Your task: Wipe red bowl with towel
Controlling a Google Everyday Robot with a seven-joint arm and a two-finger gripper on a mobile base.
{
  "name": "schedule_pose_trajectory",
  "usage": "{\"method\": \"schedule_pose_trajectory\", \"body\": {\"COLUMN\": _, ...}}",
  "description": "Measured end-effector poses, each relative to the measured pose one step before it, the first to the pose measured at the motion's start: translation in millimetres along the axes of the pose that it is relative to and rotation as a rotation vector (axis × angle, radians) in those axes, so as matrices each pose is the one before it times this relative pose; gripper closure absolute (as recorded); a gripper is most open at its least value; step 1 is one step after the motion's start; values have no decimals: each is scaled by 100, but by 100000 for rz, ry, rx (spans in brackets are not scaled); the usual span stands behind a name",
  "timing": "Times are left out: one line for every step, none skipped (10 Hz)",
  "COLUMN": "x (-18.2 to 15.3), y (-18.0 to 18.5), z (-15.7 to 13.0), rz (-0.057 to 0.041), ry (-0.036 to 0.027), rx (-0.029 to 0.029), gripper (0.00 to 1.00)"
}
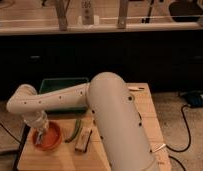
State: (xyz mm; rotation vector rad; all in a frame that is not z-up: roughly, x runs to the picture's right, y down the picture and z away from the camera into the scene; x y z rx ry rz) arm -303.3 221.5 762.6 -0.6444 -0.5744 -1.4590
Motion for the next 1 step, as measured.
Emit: {"method": "schedule_pose_trajectory", "body": {"x": -2, "y": -1, "z": 0, "rz": -15, "ry": -3, "rx": 3, "gripper": 100}}
